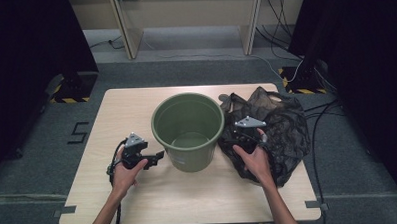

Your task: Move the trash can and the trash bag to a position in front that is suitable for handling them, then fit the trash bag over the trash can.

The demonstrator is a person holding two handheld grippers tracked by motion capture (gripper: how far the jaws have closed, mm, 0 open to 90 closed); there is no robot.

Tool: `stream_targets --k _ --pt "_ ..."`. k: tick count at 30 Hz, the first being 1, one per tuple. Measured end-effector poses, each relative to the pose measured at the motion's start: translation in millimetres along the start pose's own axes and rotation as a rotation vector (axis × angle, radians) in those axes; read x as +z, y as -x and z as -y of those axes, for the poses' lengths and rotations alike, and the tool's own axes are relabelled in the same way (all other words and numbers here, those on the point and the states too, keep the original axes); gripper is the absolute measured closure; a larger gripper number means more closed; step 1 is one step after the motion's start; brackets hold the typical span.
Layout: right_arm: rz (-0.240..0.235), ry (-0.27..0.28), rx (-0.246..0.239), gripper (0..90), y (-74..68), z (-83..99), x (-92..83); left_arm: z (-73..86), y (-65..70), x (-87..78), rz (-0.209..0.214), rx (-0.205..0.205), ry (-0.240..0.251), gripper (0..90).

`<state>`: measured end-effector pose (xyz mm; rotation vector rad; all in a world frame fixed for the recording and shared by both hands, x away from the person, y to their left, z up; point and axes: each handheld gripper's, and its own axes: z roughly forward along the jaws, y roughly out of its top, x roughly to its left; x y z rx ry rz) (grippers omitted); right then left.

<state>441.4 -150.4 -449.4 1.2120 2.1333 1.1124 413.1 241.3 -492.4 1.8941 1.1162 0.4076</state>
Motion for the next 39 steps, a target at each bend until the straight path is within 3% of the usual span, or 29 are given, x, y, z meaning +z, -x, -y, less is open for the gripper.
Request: stream_targets --k 5,14,16,23,25,27,34,39 --pt "0.009 -0.01 0.005 18.4 8.9 8.1 -15.6 5.5 -7.2 -13.9 -0.013 -0.002 0.019 14.8" --pt "0.051 -0.042 0.004 17.3 24.2 34.5 -41.9 29.1 -35.1 -48.8 -0.068 -0.002 -0.005 14.7" --pt "0.04 -0.05 0.008 17.1 25.6 38.6 -46.0 36.1 -37.9 -52.1 -0.067 -0.005 -0.017 14.6" --pt "0.049 -0.067 0.019 16.6 31.2 55.7 -60.1 57.0 -35.0 -53.4 -0.058 -0.002 -0.067 14.7" --pt "0.055 -0.074 0.024 16.3 34.1 61.6 -63.3 65.3 -31.2 -52.2 -0.064 0.019 -0.11 14.7" --pt "0.059 -0.083 0.035 16.1 36.8 67.9 -65.9 69.3 -29.2 -51.9 -0.073 0.035 -0.108 14.6" --pt "0.078 -0.108 0.055 15.9 43.8 85.9 -70.7 71.1 -24.9 -52.6 -0.107 0.077 -0.127 14.0" --pt "0.086 -0.113 0.067 15.8 46.6 90.9 -71.8 71.1 -25.3 -52.6 -0.104 0.075 -0.128 13.6"
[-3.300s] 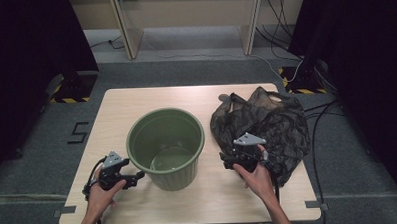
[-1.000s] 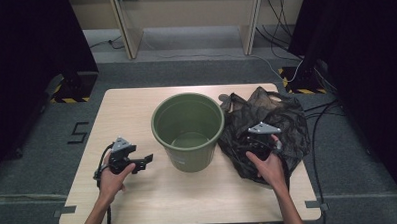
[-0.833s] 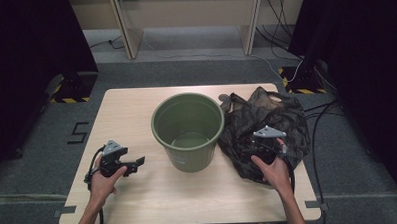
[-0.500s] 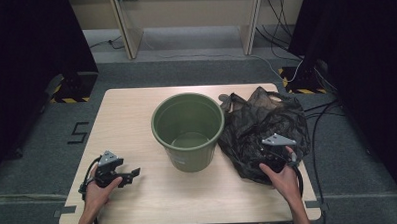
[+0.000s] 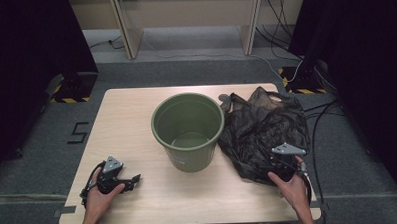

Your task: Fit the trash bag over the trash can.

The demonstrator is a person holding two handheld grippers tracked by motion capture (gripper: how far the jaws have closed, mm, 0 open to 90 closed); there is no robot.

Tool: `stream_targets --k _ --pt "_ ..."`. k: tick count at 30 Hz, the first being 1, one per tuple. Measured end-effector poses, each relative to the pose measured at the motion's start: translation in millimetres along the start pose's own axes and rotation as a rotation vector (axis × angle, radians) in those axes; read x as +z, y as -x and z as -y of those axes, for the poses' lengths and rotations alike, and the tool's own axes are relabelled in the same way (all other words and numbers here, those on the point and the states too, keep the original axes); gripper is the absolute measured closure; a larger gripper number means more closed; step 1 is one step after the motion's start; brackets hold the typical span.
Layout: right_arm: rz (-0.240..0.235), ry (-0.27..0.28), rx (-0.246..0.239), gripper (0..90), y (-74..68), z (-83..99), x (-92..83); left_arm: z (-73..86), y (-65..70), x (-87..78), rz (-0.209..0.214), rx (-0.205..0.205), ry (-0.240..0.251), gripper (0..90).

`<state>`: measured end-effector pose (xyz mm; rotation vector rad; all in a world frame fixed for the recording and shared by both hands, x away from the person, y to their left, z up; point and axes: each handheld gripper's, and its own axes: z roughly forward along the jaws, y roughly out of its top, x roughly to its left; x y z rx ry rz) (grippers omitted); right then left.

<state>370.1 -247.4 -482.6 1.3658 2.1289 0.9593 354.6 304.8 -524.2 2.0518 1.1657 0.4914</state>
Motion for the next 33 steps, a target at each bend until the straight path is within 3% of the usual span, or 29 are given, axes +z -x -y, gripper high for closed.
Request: stream_targets --k 12,19,24,26,28,31,32,33 --pt "0.01 -0.031 -0.017 15.4 0.7 5.6 6.4 0.0 0.0 0.1 0.0 0.001 0.0 13.5" --pt "0.03 -0.115 -0.02 14.7 5.6 17.0 19.1 0.0 0.1 0.1 0.0 0.0 0.0 13.5" --pt "0.011 -0.107 -0.014 15.8 6.9 18.4 19.2 0.0 0.1 0.1 0.0 0.001 0.0 13.5" --pt "-0.003 -0.098 -0.021 27.5 7.5 18.2 18.1 0.0 0.1 0.1 0.0 0.0 0.0 13.5" --pt "-0.022 -0.071 -0.032 51.1 9.5 17.8 16.0 0.0 0.1 0.1 0.0 0.0 0.0 13.5" --pt "-0.039 -0.051 -0.03 69.2 12.7 18.7 15.4 0.0 0.1 0.1 0.0 0.001 0.0 13.5" --pt "-0.039 -0.051 -0.03 69.2 12.7 18.7 15.4 0.0 0.1 0.1 0.0 0.001 0.0 13.5" --pt "-0.048 -0.046 -0.039 78.9 13.2 18.5 15.9 0.0 0.1 0.1 0.0 0.001 0.0 13.5"
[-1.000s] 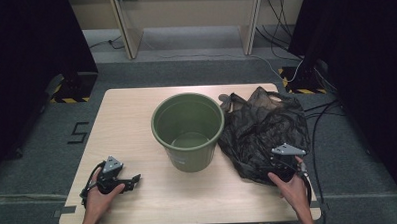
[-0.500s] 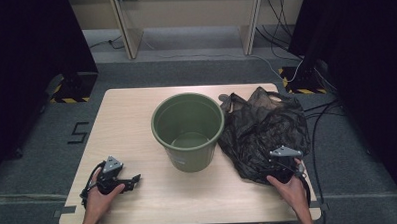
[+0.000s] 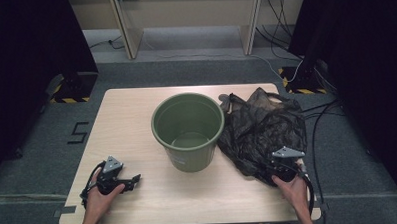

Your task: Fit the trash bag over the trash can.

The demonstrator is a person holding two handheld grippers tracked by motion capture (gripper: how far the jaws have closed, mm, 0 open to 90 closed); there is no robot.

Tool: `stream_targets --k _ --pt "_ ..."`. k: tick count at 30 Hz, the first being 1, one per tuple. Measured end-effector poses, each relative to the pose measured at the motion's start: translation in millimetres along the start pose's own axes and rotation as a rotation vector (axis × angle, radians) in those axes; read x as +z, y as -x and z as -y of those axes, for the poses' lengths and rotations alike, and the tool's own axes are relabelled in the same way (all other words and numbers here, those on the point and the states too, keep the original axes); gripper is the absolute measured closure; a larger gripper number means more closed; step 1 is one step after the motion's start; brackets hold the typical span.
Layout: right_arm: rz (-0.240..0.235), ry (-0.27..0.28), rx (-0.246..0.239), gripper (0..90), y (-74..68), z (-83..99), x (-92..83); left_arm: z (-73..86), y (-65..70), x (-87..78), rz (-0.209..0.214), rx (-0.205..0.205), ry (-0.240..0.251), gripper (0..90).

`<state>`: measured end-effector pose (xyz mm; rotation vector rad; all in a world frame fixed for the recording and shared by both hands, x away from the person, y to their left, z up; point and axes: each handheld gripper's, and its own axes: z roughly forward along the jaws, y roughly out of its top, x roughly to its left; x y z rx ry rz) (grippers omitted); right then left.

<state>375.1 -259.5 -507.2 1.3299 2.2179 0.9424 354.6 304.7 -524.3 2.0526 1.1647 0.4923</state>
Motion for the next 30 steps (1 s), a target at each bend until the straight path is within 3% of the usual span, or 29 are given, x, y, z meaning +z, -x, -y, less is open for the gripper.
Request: stream_targets --k 5,6,9,13,15,24,30 --pt "0.016 0.054 -0.018 87.2 2.6 -7.8 -3.7 0.0 0.0 0.0 0.001 -0.001 0.0 13.6" --pt "0.026 0.088 -0.028 87.9 4.2 -17.2 -8.9 -0.1 0.1 -0.2 0.0 0.0 0.0 13.8" --pt "0.027 0.116 -0.034 88.1 5.6 -28.8 -14.3 -0.1 0.0 -0.2 0.001 0.001 -0.001 14.0" --pt "0.022 0.188 -0.038 88.4 9.1 -57.9 -24.6 0.0 0.3 -0.2 -0.001 0.001 0.001 14.2" --pt "0.02 0.195 -0.039 88.5 10.3 -63.6 -25.9 -0.1 0.2 -0.2 0.0 0.001 0.001 14.2" --pt "0.002 0.233 -0.039 88.8 27.4 -125.4 -40.5 -0.1 0.2 0.2 0.007 0.005 -0.001 13.2" --pt "-0.015 0.273 -0.051 88.9 26.9 -164.2 -50.3 -0.2 0.2 0.3 0.007 0.005 -0.002 12.8"
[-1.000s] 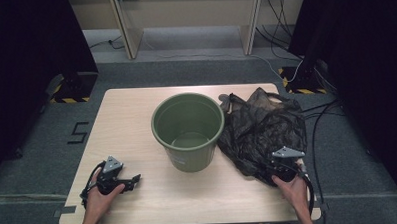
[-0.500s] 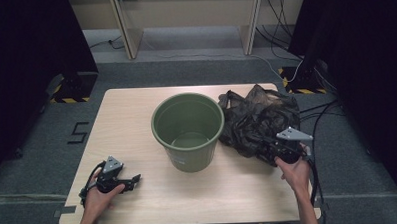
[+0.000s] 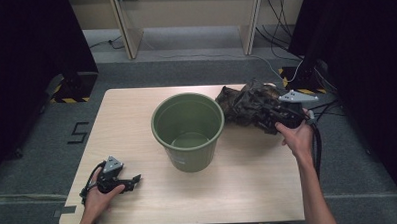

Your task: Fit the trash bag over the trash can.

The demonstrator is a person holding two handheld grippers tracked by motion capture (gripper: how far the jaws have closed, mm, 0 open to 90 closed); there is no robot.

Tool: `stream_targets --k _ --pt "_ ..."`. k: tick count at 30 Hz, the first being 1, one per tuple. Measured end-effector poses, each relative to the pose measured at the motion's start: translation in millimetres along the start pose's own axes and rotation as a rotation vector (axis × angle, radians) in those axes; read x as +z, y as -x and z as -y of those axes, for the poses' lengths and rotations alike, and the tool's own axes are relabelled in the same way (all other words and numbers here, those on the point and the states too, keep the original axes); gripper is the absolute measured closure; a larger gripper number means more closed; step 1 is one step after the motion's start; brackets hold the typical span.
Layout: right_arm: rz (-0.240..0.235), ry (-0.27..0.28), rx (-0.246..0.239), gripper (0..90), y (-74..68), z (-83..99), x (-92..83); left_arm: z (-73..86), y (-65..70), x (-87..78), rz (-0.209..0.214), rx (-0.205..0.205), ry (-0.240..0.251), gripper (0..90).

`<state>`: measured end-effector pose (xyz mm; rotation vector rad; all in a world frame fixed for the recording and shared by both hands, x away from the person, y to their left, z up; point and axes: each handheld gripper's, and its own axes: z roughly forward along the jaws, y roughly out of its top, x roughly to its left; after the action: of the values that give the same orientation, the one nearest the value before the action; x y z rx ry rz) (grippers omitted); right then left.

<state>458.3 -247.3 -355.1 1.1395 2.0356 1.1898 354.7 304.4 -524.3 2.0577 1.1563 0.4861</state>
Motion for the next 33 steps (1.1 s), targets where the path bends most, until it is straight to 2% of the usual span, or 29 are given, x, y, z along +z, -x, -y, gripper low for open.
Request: stream_targets --k 5,8,13,18,25,30,33 --pt "-0.006 0.042 -0.025 89.1 -6.1 -35.2 -2.0 -0.1 -0.1 -0.1 0.002 0.002 -0.001 12.7" --pt "-0.016 0.066 -0.057 89.2 -16.3 -56.1 -2.9 -0.1 0.0 -0.1 0.001 0.001 -0.002 12.7" --pt "-0.049 0.101 -0.129 89.2 -42.3 -88.2 -4.3 -0.1 -0.1 -0.1 0.001 0.001 -0.002 12.7" --pt "-0.103 0.12 -0.185 89.2 -72.7 -111.7 -1.5 -0.1 0.0 -0.1 0.001 0.001 -0.002 12.7" --pt "-0.191 0.108 -0.252 89.2 -114.3 -122.6 14.2 -0.1 0.1 -0.1 0.0 0.001 -0.001 12.8" --pt "-0.255 0.071 -0.309 89.2 -145.0 -117.7 28.8 0.2 -0.8 -0.7 0.005 -0.002 0.005 13.4" --pt "-0.304 0.044 -0.343 89.2 -163.1 -111.3 37.8 0.1 -2.9 -1.7 0.019 -0.018 0.009 15.4"
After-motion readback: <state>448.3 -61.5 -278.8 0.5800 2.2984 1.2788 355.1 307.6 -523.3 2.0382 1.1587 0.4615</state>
